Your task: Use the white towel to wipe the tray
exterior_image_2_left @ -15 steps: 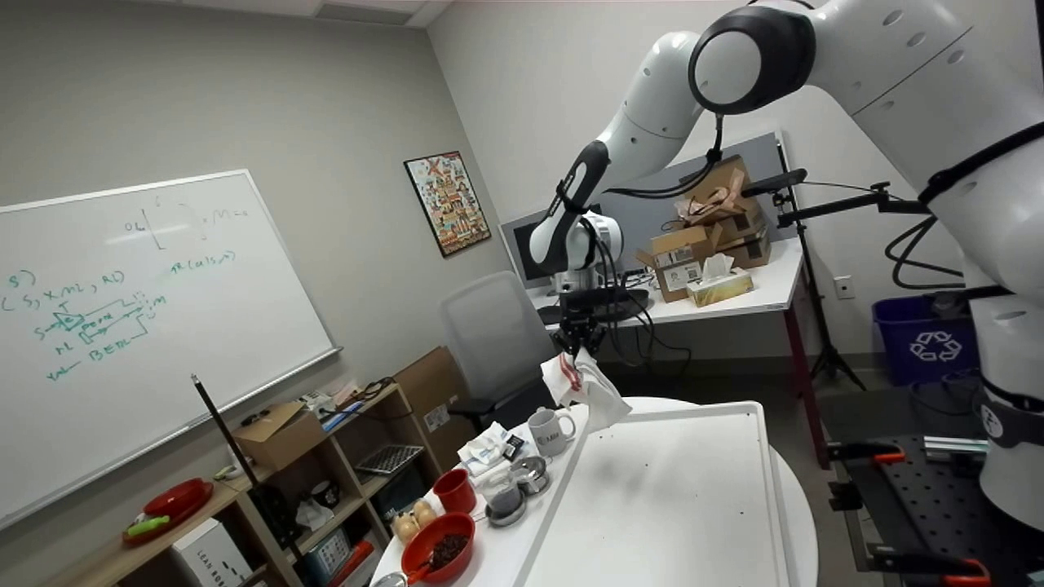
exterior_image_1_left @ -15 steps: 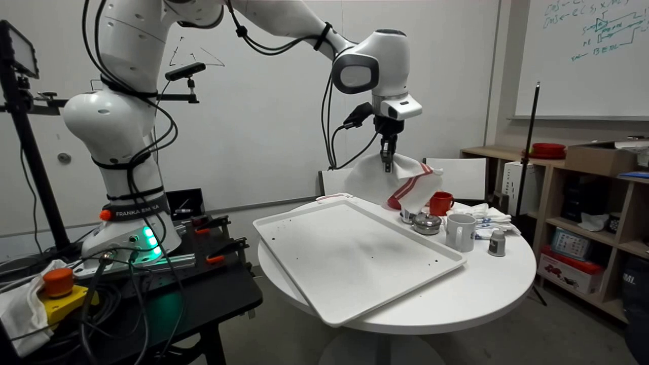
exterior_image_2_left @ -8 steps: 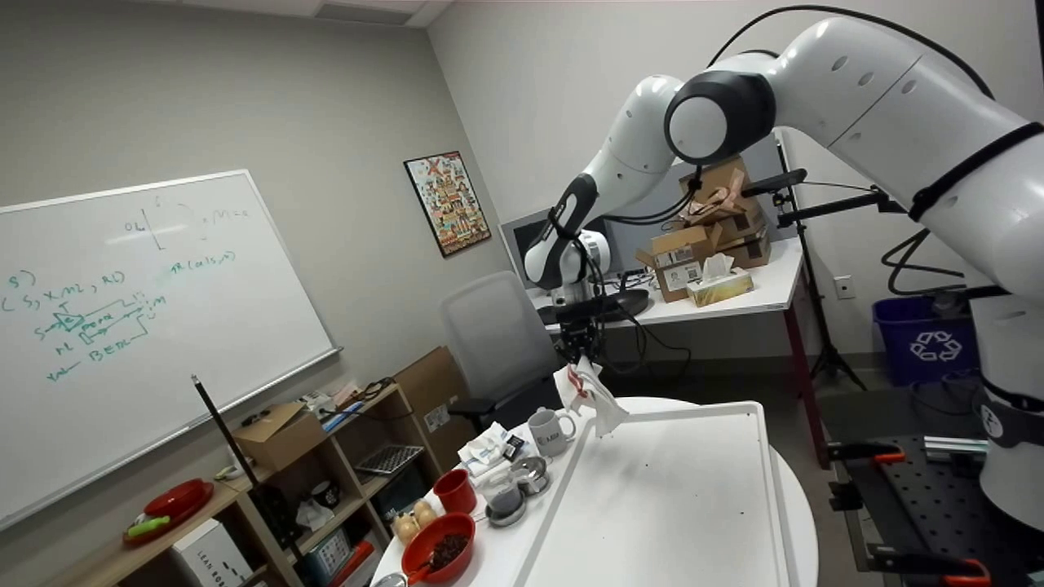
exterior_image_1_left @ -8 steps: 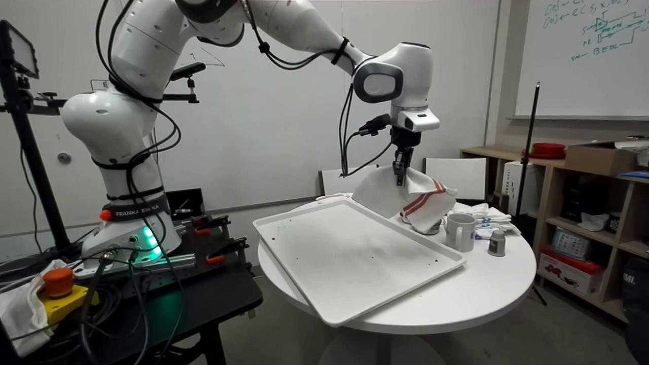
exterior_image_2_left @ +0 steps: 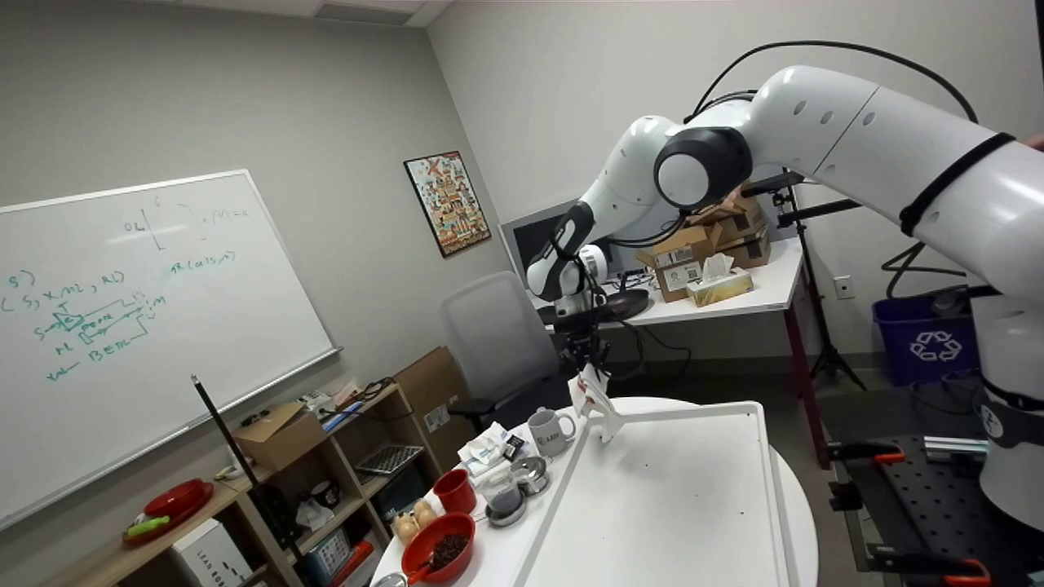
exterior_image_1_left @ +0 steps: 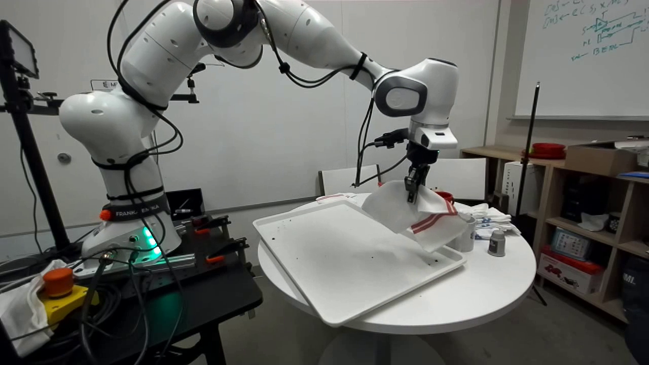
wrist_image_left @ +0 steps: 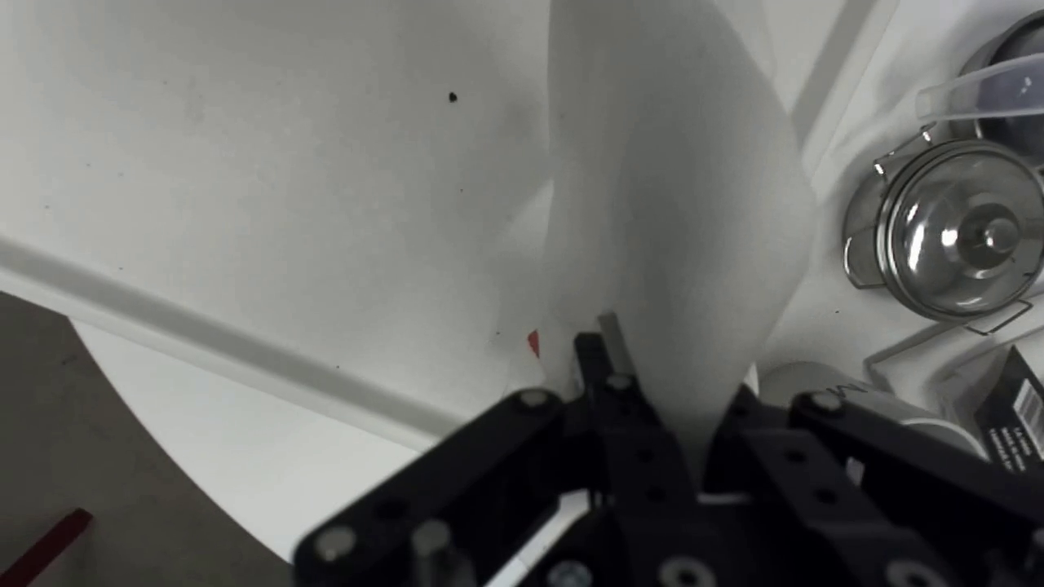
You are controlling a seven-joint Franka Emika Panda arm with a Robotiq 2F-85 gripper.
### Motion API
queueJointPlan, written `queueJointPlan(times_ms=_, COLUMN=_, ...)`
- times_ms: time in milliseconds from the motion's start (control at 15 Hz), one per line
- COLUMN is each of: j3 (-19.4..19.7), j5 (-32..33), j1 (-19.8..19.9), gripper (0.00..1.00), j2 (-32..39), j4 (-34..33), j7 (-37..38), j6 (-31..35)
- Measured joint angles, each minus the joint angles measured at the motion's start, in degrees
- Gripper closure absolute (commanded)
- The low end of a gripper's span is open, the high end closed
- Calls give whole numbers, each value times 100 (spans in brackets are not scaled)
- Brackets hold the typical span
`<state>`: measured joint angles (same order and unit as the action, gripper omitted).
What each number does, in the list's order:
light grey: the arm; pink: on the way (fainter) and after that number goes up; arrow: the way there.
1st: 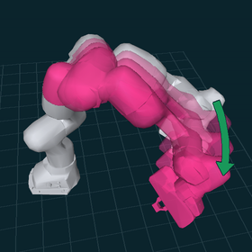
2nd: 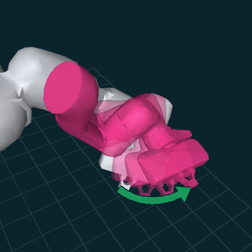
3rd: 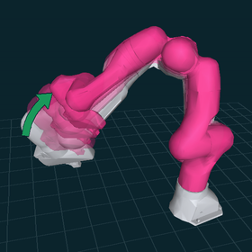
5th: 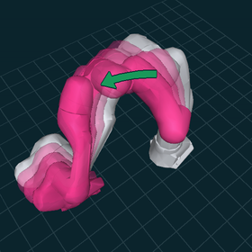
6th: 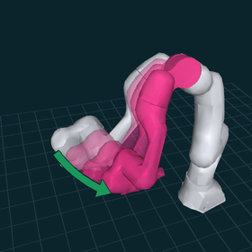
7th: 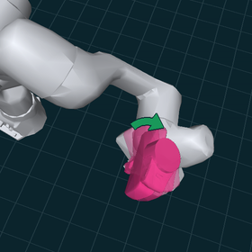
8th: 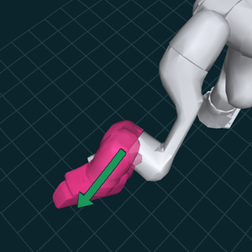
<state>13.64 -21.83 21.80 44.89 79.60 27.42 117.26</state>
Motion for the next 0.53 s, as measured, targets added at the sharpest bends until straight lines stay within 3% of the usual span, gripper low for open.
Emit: queueJointPlan(times_ms=533, j3=1, j5=6, j1=306, gripper=97, j2=869, j4=-1082, j7=383, j6=-548)
